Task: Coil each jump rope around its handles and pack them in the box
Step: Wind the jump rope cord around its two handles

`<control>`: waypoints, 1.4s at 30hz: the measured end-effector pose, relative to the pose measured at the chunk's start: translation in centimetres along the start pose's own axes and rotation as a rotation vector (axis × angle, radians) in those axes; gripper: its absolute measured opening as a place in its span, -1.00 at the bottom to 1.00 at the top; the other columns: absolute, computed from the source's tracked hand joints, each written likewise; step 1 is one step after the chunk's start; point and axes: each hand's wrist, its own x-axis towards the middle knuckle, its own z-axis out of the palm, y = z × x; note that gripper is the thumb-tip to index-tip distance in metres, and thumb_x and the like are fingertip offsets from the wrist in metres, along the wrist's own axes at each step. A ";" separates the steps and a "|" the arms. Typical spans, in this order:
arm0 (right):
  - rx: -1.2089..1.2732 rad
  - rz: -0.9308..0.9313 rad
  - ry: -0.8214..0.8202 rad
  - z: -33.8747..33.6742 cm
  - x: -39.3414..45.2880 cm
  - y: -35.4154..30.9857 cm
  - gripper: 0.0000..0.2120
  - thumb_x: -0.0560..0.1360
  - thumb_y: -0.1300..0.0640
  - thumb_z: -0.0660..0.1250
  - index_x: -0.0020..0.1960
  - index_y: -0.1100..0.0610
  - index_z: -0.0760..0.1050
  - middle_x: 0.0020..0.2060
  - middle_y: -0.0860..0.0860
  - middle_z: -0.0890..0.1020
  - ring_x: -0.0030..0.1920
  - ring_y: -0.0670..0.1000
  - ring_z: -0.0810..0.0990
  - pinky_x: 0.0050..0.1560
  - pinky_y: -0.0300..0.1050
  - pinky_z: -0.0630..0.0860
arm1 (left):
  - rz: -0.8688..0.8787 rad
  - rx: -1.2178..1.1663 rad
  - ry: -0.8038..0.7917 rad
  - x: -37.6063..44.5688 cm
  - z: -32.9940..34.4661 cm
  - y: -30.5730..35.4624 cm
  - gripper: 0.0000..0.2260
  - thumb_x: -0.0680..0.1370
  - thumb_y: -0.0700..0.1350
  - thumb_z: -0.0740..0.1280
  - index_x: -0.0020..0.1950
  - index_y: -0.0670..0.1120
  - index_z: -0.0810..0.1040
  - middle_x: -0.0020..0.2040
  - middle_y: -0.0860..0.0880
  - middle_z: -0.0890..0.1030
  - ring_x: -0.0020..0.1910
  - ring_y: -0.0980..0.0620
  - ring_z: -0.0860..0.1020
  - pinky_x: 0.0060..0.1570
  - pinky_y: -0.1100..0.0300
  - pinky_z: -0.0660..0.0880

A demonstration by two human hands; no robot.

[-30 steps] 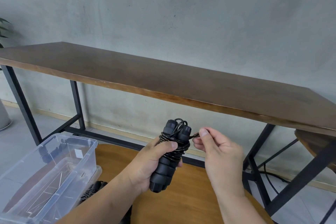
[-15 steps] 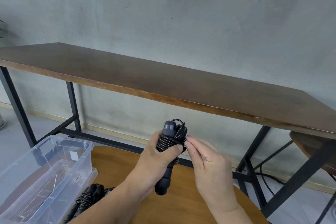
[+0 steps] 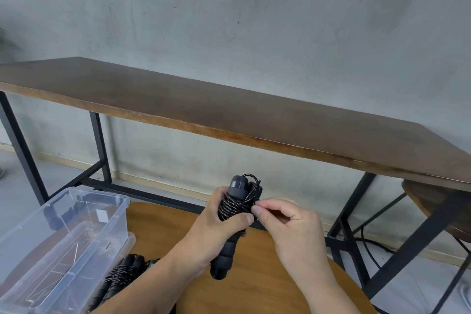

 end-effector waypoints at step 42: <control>0.085 0.238 -0.020 1.5 -1.0 -1.2 -0.82 0.41 0.32 0.44 -0.16 0.04 0.58 -0.41 -0.02 0.59 -0.42 -0.10 0.39 -0.36 -0.24 0.41 | -0.151 0.062 -0.001 0.2 -0.5 -0.7 -0.59 0.30 -0.01 0.30 0.15 0.07 0.51 -0.24 -0.02 0.63 -0.27 0.03 0.58 -0.18 0.10 0.47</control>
